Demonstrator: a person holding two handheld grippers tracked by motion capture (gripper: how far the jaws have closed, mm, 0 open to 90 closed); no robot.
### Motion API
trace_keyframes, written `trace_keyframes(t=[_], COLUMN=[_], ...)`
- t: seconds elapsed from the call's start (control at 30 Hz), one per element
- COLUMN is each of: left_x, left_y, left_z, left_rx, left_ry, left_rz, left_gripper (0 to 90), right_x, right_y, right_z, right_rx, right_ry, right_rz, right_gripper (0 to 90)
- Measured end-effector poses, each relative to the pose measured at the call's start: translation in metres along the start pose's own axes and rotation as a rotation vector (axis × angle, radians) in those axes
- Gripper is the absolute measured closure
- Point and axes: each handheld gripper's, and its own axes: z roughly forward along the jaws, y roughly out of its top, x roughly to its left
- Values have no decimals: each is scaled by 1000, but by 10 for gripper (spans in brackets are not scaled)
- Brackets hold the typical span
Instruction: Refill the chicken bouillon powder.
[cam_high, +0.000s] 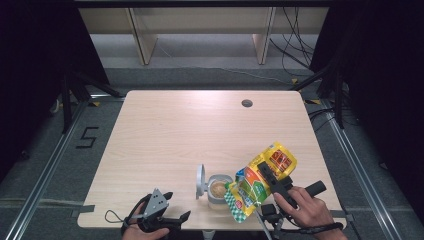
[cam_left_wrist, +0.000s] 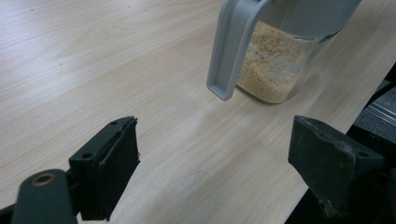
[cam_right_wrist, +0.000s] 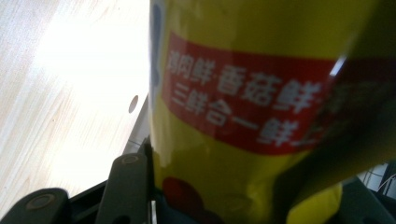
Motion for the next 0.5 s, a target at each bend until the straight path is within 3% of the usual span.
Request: trace_keyframes(t=[0.03,0.07,0.1,0.17,0.3,0.47,0.5], left_x=[0,0,0,0,0,0,0], left_y=[0,0,0,0,0,0,0], left_z=[0,1,0,0,0,0,0], left_rx=[-4,-3,5,0,-4,1,0], left_ry=[-1,-3,6,0,0,2,2], left_rz=[-1,-1,2,0,0,0,1], left_gripper=[154,154,154,154,154,154,154], right_x=[0,-3,0,1,0,0,1], right_y=[0,-1,0,0,-1,-1,-1], right_z=[0,-1,0,0,-1,-1,-1], right_rx=[0,15,-3,3,19,9,11], right_ry=[-1,2,8,13,31,17,-5], right_rz=[-3,-46,-4,10,9,11,27], right_gripper=[532,533,533,534,536,537,538])
